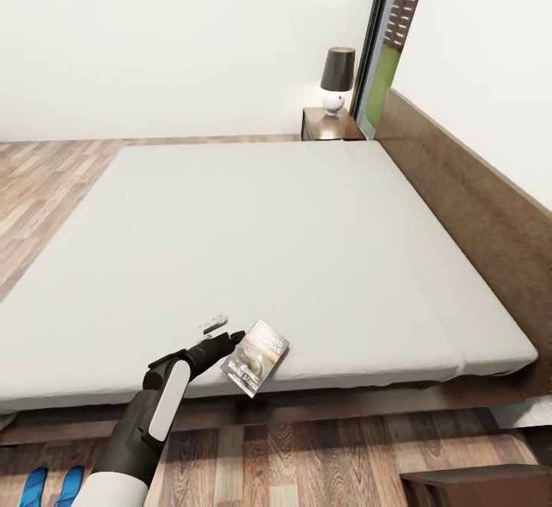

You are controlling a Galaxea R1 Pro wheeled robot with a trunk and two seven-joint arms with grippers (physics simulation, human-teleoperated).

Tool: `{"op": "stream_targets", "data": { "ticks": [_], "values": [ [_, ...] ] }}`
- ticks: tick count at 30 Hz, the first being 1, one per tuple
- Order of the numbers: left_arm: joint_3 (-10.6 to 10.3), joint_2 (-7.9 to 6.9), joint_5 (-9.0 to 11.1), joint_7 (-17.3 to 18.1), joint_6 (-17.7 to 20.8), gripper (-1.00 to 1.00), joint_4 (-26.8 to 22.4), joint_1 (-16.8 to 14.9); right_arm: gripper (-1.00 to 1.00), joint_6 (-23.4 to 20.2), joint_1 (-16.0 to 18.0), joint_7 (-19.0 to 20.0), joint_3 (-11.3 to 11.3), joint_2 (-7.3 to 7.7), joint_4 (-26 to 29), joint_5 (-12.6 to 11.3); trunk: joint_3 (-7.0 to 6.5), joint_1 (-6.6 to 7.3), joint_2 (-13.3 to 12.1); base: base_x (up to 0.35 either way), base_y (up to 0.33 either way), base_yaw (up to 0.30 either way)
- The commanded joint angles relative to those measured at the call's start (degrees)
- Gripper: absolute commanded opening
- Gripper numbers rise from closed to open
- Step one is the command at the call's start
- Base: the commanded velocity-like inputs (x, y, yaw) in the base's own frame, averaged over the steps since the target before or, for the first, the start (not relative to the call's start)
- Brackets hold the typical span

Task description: In the bedroom, move the book from the bed onto either nightstand, and place the two sandals side by side next to the bed.

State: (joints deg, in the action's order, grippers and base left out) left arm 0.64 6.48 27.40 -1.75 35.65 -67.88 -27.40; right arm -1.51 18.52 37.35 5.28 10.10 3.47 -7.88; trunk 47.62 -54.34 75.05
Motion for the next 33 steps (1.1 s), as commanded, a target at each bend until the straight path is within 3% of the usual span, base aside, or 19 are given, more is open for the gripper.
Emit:
{"op": "stream_targets", "data": {
  "ticks": [1,29,31,33],
  "values": [
    [0.1,0.03,0.4,-0.2,0.3,1.00,-0.1,0.0,1.00,-0.2,0.0,0.3,0.4,0.01,0.0,0.0,-0.15,0.23,-0.4,0.000,0.000,0.000],
    [0.1,0.03,0.5,0.1,0.5,1.00,-0.2,0.0,1.00,-0.2,0.0,0.3,0.4,0.01,0.0,0.0,-5.17,6.38,-11.6,0.000,0.000,0.000],
    [0.1,0.00,0.5,2.0,0.6,1.00,-0.4,0.1,1.00,-0.2,0.0,0.3,0.4,0.01,0.0,0.0,-5.53,6.82,-12.4,0.000,0.000,0.000],
    [0.1,-0.14,0.5,7.3,0.8,1.00,-0.5,0.4,1.00,-0.2,0.0,0.3,0.4,0.01,0.0,0.0,-5.89,7.26,-13.2,0.000,0.000,0.000]
  ]
}}
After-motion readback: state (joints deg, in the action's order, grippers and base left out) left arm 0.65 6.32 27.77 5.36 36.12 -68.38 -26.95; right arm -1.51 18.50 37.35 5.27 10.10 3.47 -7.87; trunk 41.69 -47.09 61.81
